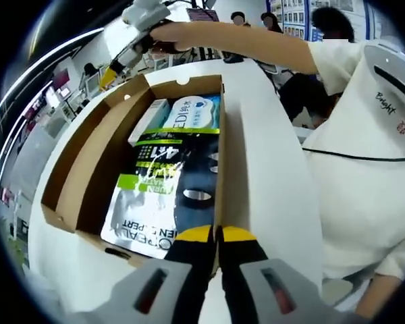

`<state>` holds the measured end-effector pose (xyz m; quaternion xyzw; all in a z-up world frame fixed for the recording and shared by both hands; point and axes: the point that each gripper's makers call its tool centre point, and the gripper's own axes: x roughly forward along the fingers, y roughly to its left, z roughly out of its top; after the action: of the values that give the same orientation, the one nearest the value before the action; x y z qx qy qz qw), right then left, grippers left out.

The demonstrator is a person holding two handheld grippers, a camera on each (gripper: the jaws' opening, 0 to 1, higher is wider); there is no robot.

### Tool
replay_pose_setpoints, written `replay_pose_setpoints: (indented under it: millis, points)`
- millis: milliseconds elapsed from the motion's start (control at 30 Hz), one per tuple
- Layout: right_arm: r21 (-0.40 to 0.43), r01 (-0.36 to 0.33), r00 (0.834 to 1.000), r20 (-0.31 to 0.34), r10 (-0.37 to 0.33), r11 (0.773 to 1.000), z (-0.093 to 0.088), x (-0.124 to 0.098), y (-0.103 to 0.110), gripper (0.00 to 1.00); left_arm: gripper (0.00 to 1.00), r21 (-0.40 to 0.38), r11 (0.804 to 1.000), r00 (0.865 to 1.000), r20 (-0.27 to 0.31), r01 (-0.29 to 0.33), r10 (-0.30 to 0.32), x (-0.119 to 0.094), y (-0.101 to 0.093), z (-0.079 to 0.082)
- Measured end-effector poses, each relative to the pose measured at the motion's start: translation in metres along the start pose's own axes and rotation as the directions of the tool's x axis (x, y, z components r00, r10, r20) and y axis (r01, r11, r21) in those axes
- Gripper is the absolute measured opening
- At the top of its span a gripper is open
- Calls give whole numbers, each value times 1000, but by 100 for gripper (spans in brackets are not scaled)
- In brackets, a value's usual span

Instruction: Operate the shoe box by opening the lid, removing the specified soft item, and placing it in the target area until the item is outside and the box remains undamaged.

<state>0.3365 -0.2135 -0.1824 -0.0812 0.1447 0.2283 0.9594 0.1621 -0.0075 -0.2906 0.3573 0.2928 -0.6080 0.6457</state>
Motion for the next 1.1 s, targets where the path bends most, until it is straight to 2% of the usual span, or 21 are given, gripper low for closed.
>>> replay_pose_setpoints:
  millis: [67, 100, 200, 300, 367, 400, 500, 700, 767, 833, 1100]
  points:
    - [13, -42, 999, 23, 42, 999, 0, -9, 8, 22, 3, 0, 1000, 1000, -2, -15, 15, 0, -1, 0]
    - [12, -38, 998, 47, 38, 999, 6, -4, 0, 22, 3, 11, 1000, 1000, 10, -22, 21, 0, -1, 0]
    - [34, -71, 995, 77, 68, 997, 5, -10, 7, 23, 3, 23, 999, 999, 25, -28, 27, 0, -2, 1]
    - [-1, -109, 990, 94, 109, 994, 5, -15, 18, 26, 3, 32, 999, 1000, 18, -26, 25, 0, -2, 1]
    - [-54, -88, 990, 104, 93, 995, 5, -18, 19, 23, 3, 16, 1000, 1000, 16, -21, 21, 0, -2, 2]
    - [-92, -68, 993, 88, 76, 993, 3, -19, 18, 21, 3, 15, 1000, 1000, 15, -20, 19, 0, -2, 2]
    - [-80, -58, 994, 84, 64, 995, 2, -20, 17, 21, 3, 6, 1000, 1000, 10, -13, 13, 0, -1, 1]
    - [-57, -85, 991, 100, 90, 995, 5, -23, 20, 22, 3, 17, 1000, 1000, 18, -18, 18, 1, -2, 2]
    - [-66, -91, 988, 117, 98, 994, 8, -26, 23, 24, 3, 9, 1000, 1000, 17, -12, 12, 1, -1, 2]
    - [-39, -99, 984, 145, 103, 994, 11, -30, 26, 27, 3, 6, 1000, 1000, 23, -1, 1, 1, -1, 2]
    - [-40, -117, 979, 163, 122, 992, 12, -43, 37, 30, 3, 13, 1000, 1000, 28, -5, 5, 2, -2, 3]
